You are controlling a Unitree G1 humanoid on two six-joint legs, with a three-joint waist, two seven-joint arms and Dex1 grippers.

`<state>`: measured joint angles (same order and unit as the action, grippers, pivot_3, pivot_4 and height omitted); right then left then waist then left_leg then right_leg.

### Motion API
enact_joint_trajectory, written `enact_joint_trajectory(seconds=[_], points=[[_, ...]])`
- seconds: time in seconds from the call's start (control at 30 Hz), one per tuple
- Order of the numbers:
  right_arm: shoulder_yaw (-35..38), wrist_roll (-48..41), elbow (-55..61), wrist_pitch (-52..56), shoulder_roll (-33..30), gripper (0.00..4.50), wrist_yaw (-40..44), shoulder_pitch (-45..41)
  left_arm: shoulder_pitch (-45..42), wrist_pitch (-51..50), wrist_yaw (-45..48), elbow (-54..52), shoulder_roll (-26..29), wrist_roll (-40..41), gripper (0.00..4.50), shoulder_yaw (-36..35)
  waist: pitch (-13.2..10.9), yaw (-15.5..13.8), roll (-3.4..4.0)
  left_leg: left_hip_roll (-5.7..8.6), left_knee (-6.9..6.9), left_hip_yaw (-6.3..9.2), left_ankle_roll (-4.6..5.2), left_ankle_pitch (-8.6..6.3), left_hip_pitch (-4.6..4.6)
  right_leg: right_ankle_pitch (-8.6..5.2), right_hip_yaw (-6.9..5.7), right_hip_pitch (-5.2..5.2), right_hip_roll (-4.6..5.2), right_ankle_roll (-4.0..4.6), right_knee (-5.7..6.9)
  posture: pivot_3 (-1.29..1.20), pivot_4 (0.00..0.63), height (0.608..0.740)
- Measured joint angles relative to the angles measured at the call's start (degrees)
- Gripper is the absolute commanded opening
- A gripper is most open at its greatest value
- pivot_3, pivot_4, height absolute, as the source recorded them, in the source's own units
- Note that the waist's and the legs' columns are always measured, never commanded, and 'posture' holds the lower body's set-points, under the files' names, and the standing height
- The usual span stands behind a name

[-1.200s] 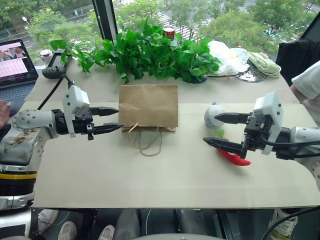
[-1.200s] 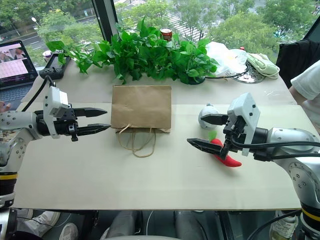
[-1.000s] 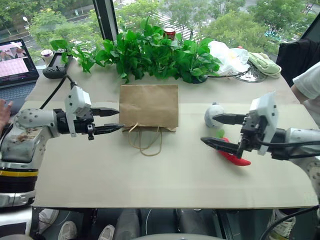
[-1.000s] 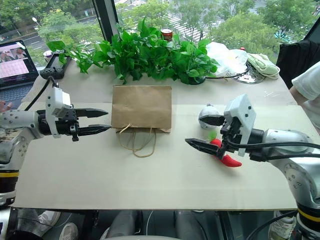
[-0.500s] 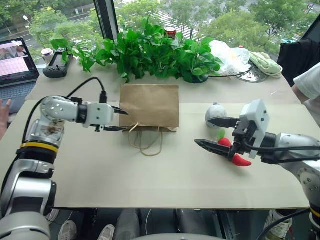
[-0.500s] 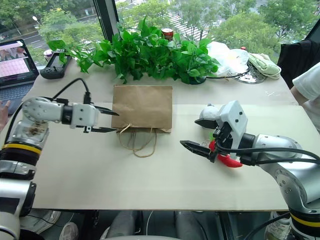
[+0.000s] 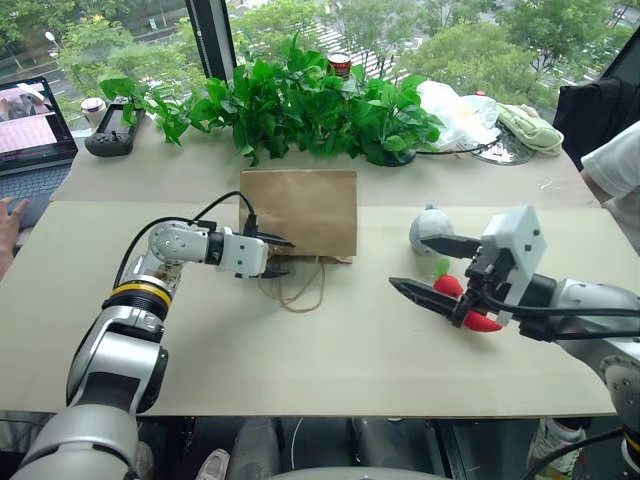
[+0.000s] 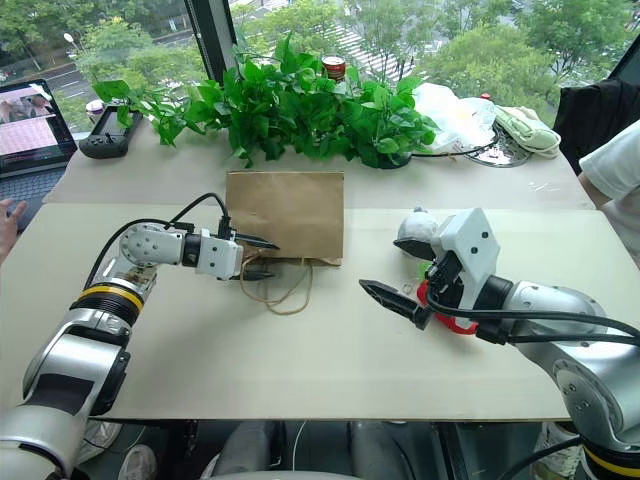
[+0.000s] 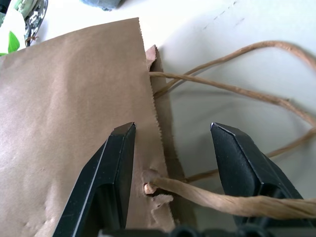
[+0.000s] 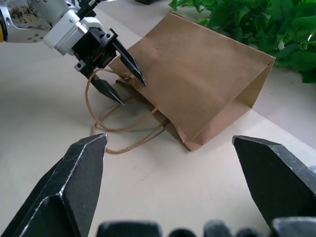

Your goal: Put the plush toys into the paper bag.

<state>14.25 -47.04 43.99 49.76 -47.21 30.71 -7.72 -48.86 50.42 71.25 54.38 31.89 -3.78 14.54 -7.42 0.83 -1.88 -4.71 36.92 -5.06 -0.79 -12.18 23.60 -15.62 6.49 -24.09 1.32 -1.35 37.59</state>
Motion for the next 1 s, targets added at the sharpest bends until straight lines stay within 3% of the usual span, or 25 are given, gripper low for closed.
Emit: enact_joint_trajectory(seconds=[0.07, 0.23, 0.53, 0.77, 1.0], points=[[0.0, -0.6, 0.5, 0.3, 0.0, 4.50, -0.5, 0.3, 0.0, -0.2, 1.8, 0.0, 0.0, 1.6, 1.71, -0.1, 0.0, 0.0, 0.00, 0.00, 0.01, 0.01, 0.00, 0.00, 0.02, 0.00, 0.00, 0.00, 0.00, 0.00, 0.00, 0.00, 0.150, 0.717], [0.0, -1.1, 0.6, 0.4, 0.0, 4.50, -1.5, 0.3, 0.1, -0.5, 4.5, 0.0, 0.0, 3.4, 0.01, -0.6, 0.0, 0.0, 0.00, 0.00, 0.02, 0.03, 0.00, 0.00, 0.02, 0.00, -0.01, 0.02, 0.00, -0.01, -0.01, 0.00, 0.150, 0.717], [-2.3, -0.9, 0.2, 0.4, 0.4, 4.50, -2.2, -0.8, 0.6, -4.7, 5.6, -2.1, -0.1, 5.7, 0.01, -2.1, 0.0, 0.0, 0.00, 0.00, 0.03, 0.05, 0.00, 0.00, 0.03, 0.00, -0.02, 0.01, 0.00, -0.01, 0.00, 0.00, 0.150, 0.717], [-5.5, 2.4, -2.0, 0.4, 1.5, 4.50, -3.5, -3.0, -2.4, -28.8, 6.6, -9.0, -0.3, 16.3, 0.01, -9.4, 0.0, 0.0, 0.00, 0.00, 0.07, 0.14, 0.00, 0.00, 0.06, -0.01, -0.09, 0.02, -0.02, -0.02, 0.02, 0.00, 0.150, 0.717], [-9.8, 12.1, -11.5, 0.3, 6.1, 4.50, -9.8, -8.2, -2.9, -49.7, 6.8, -16.1, 0.3, 22.3, 0.01, -13.3, 0.0, 0.2, 0.01, 0.01, 0.09, 0.15, 0.00, 0.01, 0.07, -0.01, -0.10, -0.02, -0.03, -0.01, 0.04, 0.00, 0.150, 0.717]])
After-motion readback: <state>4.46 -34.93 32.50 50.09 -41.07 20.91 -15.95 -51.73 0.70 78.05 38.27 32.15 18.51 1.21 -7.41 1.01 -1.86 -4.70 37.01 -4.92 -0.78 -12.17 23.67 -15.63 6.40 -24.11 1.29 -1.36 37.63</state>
